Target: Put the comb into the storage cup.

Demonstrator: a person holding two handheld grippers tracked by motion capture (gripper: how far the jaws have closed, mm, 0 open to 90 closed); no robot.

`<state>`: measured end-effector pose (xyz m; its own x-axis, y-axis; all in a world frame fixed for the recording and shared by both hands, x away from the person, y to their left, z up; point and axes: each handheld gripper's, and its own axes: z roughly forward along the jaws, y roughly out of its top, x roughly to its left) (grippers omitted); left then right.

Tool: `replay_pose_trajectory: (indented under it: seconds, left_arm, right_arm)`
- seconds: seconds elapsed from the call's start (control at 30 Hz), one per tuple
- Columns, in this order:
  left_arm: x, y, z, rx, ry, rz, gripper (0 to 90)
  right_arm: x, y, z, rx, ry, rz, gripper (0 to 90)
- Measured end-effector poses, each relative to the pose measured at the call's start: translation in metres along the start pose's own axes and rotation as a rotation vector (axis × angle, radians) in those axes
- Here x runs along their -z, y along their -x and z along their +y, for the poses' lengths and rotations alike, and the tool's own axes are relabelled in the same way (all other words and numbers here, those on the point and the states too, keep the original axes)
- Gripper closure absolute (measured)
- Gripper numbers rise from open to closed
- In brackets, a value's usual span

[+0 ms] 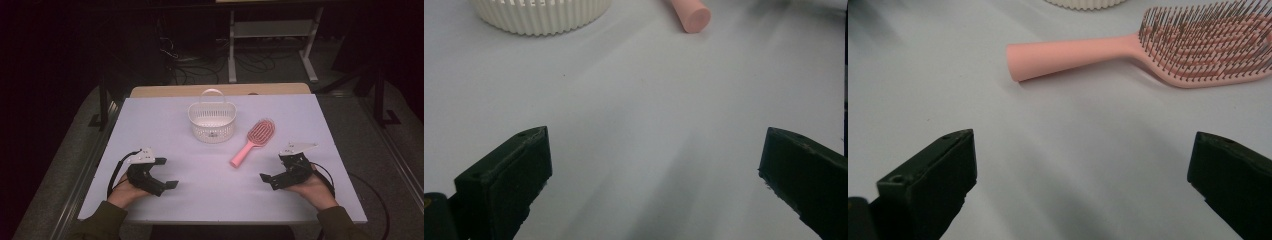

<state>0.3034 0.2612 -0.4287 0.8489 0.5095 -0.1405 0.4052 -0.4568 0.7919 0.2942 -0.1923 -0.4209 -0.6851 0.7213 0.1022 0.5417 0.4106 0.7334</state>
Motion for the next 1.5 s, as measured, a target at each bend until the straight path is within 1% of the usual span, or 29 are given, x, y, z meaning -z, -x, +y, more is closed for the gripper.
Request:
replay_pose_trajectory:
  seconds: [0.17,0.3,0.33,0.6,1.23,1.5]
  left_arm:
    - [0.000,-0.001,0.000,0.001,0.001,0.002,0.3]
    - [0.000,-0.001,0.000,0.000,0.001,0.001,0.4]
    - [0.000,-0.001,0.000,0.001,0.003,0.002,0.4]
    - [0.001,0.000,0.000,-0.002,0.008,0.002,0.4]
    - [0.001,0.000,-0.001,-0.005,0.005,-0.002,0.4]
    - [0.001,-0.001,-0.001,-0.001,0.009,-0.001,0.3]
  right_arm:
    - [0.001,0.000,0.005,0.008,-0.002,-0.003,0.0]
    - [0.002,0.001,0.007,0.003,-0.002,0.005,0.0]
    - [0.002,0.001,0.007,-0.001,-0.005,0.013,0.0]
    - [-0.001,0.002,0.009,0.001,-0.019,0.020,0.0]
    - [-0.004,0.005,0.020,-0.002,-0.008,0.031,0.0]
    - [-0.007,0.004,0.027,0.012,-0.005,0.038,0.0]
